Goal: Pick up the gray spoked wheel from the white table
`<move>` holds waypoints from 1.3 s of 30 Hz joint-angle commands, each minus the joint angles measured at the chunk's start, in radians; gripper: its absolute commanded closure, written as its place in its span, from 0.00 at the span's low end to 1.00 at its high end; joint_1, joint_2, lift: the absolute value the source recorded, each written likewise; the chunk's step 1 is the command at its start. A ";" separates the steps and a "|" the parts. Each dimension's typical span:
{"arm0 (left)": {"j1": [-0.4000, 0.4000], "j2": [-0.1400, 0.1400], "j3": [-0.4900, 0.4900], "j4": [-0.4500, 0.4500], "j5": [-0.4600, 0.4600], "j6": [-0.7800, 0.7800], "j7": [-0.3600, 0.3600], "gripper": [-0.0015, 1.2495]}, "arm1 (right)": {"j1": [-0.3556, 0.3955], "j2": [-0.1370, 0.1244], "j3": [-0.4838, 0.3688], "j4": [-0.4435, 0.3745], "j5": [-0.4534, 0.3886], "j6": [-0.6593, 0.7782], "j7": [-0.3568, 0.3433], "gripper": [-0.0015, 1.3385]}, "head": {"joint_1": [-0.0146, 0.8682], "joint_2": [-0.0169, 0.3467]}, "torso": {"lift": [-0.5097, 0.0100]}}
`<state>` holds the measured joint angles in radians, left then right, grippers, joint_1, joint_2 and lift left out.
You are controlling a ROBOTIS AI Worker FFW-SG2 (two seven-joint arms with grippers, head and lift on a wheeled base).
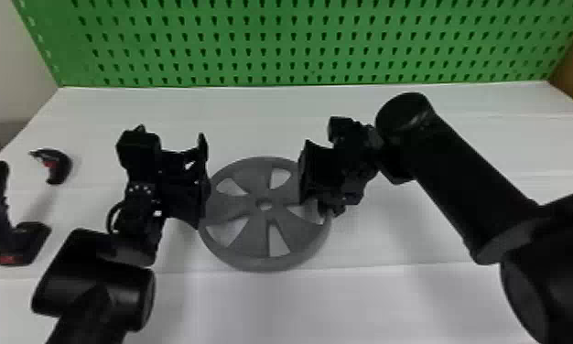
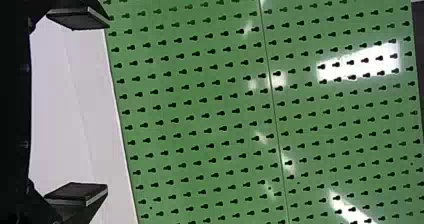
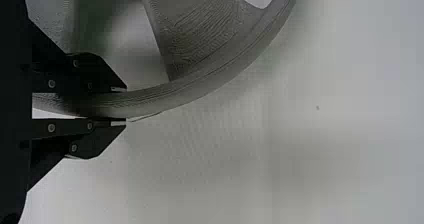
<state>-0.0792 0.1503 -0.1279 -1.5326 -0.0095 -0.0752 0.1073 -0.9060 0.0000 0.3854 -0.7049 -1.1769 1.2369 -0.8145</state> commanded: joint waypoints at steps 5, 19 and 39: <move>0.006 0.000 0.005 -0.001 0.002 0.000 0.000 0.10 | 0.006 0.001 -0.114 -0.128 0.120 0.058 0.000 0.80 | 0.89 0.15 | 0.78; 0.013 0.002 0.011 -0.001 0.006 -0.005 0.000 0.10 | 0.119 -0.009 -0.211 -0.489 0.238 -0.002 0.000 0.81 | 0.89 0.15 | 0.78; 0.018 0.002 0.011 -0.035 0.031 -0.012 0.000 0.10 | 0.374 -0.021 -0.237 -0.840 0.704 -0.330 0.414 0.81 | 0.89 0.15 | 0.78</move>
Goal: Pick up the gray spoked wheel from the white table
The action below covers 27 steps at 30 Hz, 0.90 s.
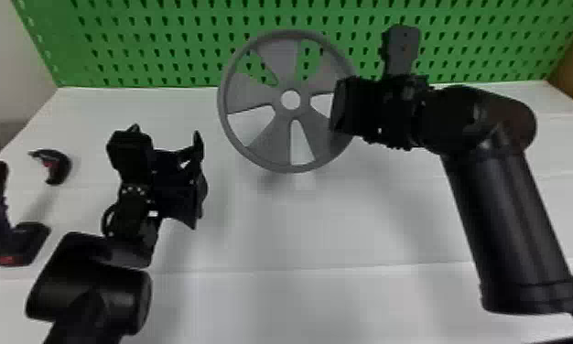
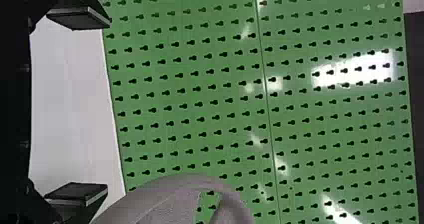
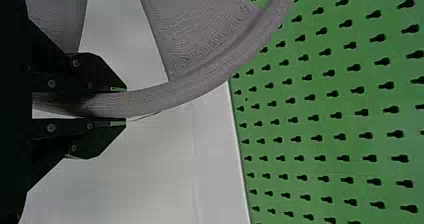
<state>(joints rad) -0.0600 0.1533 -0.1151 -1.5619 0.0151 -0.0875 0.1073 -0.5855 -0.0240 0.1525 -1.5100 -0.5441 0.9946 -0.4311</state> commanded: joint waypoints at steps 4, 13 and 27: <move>-0.003 -0.001 -0.005 -0.013 0.009 0.000 0.003 0.10 | 0.102 0.007 -0.013 -0.053 0.139 -0.182 0.103 0.81 | 0.89 0.15 | 0.78; -0.004 -0.001 -0.014 -0.021 0.023 0.000 0.020 0.10 | 0.197 0.007 -0.045 -0.053 0.243 -0.438 0.264 0.80 | 0.89 0.16 | 0.78; -0.007 -0.003 -0.035 -0.023 0.072 0.022 0.051 0.10 | 0.358 0.015 -0.074 -0.042 0.366 -0.818 0.324 0.80 | 0.89 0.16 | 0.78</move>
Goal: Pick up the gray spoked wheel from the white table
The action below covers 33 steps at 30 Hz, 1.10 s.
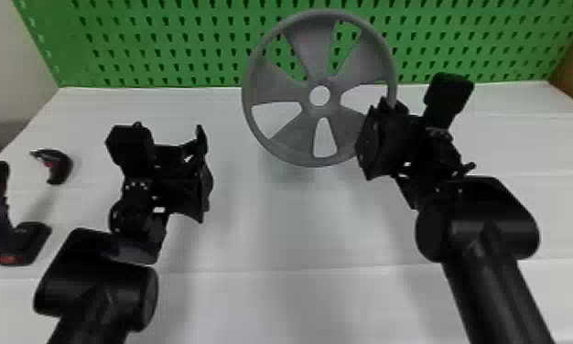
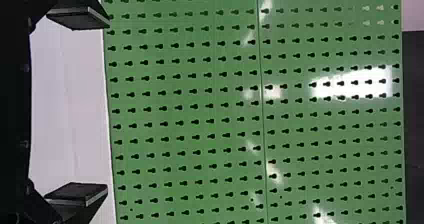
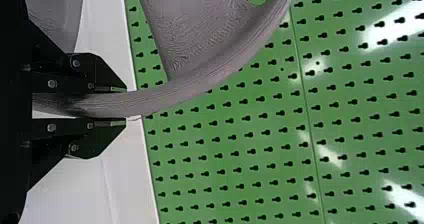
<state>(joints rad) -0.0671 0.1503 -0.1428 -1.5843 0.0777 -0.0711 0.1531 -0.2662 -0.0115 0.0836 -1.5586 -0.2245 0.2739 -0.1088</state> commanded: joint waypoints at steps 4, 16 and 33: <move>-0.002 0.000 -0.012 0.000 0.010 0.007 0.006 0.10 | 0.071 -0.004 0.004 0.023 0.088 -0.213 0.003 0.81 | 0.89 0.16 | 0.78; 0.003 -0.002 -0.014 0.000 0.039 0.019 0.013 0.10 | 0.111 -0.001 0.013 0.098 0.129 -0.424 0.006 0.80 | 0.89 0.16 | 0.78; 0.044 -0.002 0.020 -0.006 0.074 -0.004 -0.012 0.10 | 0.136 0.012 0.004 0.173 0.180 -0.539 0.006 0.80 | 0.89 0.16 | 0.78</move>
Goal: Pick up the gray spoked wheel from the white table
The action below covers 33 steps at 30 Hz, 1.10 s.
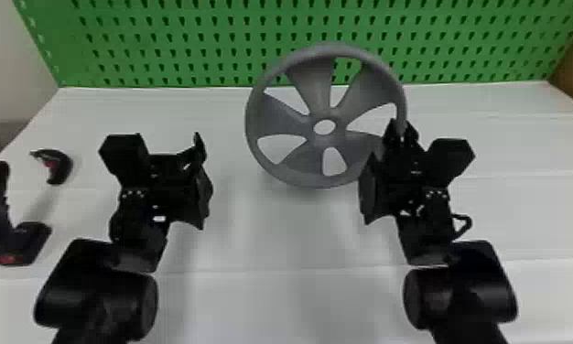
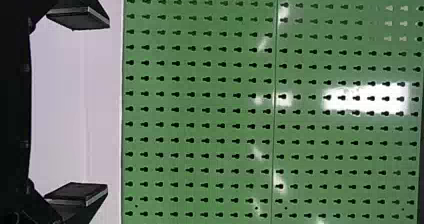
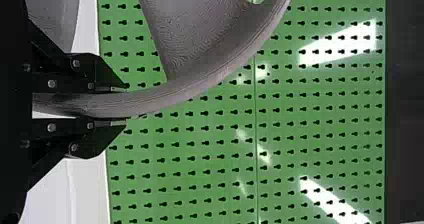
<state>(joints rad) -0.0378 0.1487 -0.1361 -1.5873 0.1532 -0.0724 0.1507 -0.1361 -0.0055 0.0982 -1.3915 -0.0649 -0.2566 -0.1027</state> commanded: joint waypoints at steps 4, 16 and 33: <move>0.029 0.000 0.023 -0.003 -0.006 -0.003 -0.013 0.10 | 0.010 0.006 -0.020 0.008 0.030 -0.013 0.000 0.80 | 0.89 0.16 | 0.78; 0.033 0.000 0.033 0.010 -0.027 0.008 -0.022 0.10 | 0.020 0.006 -0.032 0.012 0.042 -0.018 0.000 0.80 | 0.89 0.16 | 0.78; 0.035 0.000 0.036 0.017 -0.029 0.006 -0.030 0.10 | 0.015 0.006 -0.021 0.016 0.040 -0.019 -0.002 0.80 | 0.89 0.16 | 0.78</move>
<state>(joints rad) -0.0030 0.1488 -0.1012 -1.5708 0.1240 -0.0660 0.1214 -0.1191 0.0000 0.0747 -1.3759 -0.0281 -0.2756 -0.1027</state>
